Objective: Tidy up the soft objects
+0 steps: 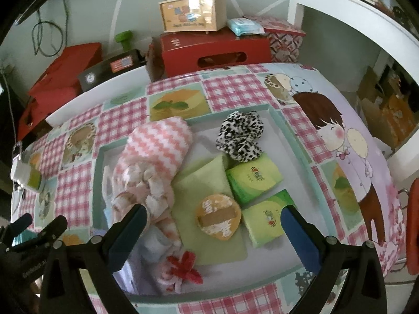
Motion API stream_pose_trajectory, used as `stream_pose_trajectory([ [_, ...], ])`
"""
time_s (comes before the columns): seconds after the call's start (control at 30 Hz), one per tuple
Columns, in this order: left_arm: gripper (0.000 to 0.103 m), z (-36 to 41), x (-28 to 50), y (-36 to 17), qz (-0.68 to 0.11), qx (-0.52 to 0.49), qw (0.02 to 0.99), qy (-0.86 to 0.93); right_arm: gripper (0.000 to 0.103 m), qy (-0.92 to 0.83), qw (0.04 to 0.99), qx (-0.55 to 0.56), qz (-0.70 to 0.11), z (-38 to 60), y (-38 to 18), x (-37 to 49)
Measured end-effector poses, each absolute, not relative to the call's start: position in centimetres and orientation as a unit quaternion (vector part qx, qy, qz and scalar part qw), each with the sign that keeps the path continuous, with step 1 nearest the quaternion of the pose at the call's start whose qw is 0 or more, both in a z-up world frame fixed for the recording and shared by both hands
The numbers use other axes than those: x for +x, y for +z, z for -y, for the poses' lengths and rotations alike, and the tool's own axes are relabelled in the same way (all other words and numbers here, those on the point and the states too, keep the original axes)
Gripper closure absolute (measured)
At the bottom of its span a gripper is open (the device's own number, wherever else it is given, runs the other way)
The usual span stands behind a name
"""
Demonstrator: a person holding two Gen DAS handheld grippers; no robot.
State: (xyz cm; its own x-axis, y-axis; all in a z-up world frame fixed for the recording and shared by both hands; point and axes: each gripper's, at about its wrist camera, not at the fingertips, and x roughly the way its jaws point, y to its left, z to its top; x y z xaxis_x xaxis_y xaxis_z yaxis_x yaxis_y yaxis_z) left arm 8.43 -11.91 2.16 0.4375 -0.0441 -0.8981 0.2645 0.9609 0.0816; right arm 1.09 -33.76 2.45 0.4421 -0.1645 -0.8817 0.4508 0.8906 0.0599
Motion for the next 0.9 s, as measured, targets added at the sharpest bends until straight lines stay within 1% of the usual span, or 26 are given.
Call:
stream_pose_trajectory([
  [0.07, 0.005, 11.5, 7.6, 2.2, -0.524, 0.099, 0.841, -0.091, 0.0, -0.178, 0.837, 0.14, -0.498, 33.2, 2.4, 0.8],
  [0.23, 0.005, 11.1, 5.3, 1.4, -0.528, 0.124, 0.837, -0.072, 0.0, -0.165, 0.84, 0.125, -0.501, 31.6, 2.3, -0.3],
  [0.43, 0.005, 9.8, 3.1, 0.1, -0.55, 0.116, 0.825, -0.07, 0.0, -0.151, 0.84, 0.114, -0.508, 29.8, 1.9, -1.8],
  [0.9, 0.005, 7.2, -0.4, -0.2, -0.557, 0.104, 0.823, -0.047, 0.0, -0.129, 0.833, 0.096, -0.53, 27.4, 0.2, -4.8],
])
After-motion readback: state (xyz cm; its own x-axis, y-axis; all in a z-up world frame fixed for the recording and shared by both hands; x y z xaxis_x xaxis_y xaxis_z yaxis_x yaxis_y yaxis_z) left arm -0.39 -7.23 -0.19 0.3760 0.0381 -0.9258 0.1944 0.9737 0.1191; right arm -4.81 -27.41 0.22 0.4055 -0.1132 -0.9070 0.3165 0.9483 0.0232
